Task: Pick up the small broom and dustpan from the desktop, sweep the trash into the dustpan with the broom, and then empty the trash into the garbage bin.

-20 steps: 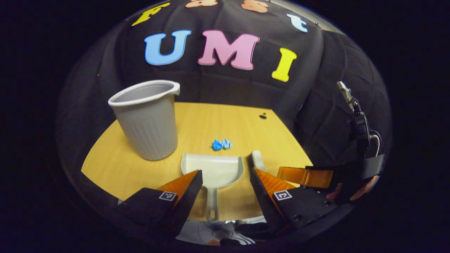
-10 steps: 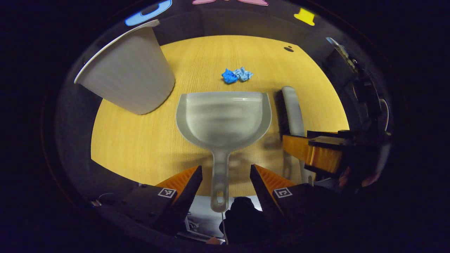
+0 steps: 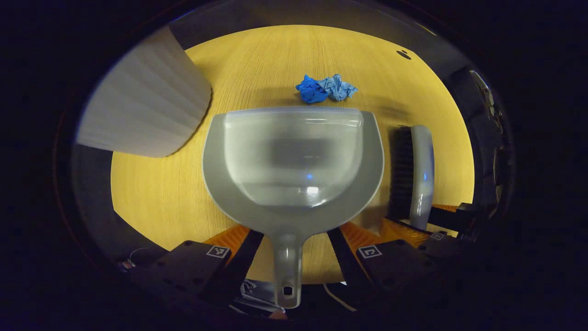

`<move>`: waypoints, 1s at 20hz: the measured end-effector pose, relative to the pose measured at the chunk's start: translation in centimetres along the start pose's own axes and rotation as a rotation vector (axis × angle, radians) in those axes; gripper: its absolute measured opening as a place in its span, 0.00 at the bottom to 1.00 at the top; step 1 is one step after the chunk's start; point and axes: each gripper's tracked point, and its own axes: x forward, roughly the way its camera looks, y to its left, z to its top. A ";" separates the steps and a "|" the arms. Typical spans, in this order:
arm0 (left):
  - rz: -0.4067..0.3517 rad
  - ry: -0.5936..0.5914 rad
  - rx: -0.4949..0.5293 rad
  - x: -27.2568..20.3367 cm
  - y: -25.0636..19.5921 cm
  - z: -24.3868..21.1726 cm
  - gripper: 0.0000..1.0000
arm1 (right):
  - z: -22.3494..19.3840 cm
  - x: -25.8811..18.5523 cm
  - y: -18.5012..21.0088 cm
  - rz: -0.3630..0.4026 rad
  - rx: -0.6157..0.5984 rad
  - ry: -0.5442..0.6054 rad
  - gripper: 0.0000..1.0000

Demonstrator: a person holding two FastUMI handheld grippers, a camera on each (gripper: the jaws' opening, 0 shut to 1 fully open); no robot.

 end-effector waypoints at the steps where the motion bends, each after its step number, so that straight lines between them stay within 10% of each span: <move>1: 0.003 -0.002 0.001 0.4 0.2 0.4 0.84 | 0.0 0.0 0.0 -0.011 0.010 0.000 0.96; 12: -0.045 0.062 0.031 1.7 0.9 1.2 0.81 | -0.1 0.5 -1.2 -0.230 -0.008 -0.018 0.80; 16: -0.049 0.056 0.022 1.5 0.5 0.5 0.44 | -0.1 0.6 -1.9 -0.235 0.039 0.018 0.68; 17: -0.045 0.053 0.048 1.6 0.4 0.2 0.40 | -0.3 0.8 -2.0 -0.227 0.060 0.015 0.47; 20: -0.053 0.031 0.076 1.5 0.5 0.3 0.33 | -0.4 0.5 -2.1 -0.192 0.025 0.019 0.43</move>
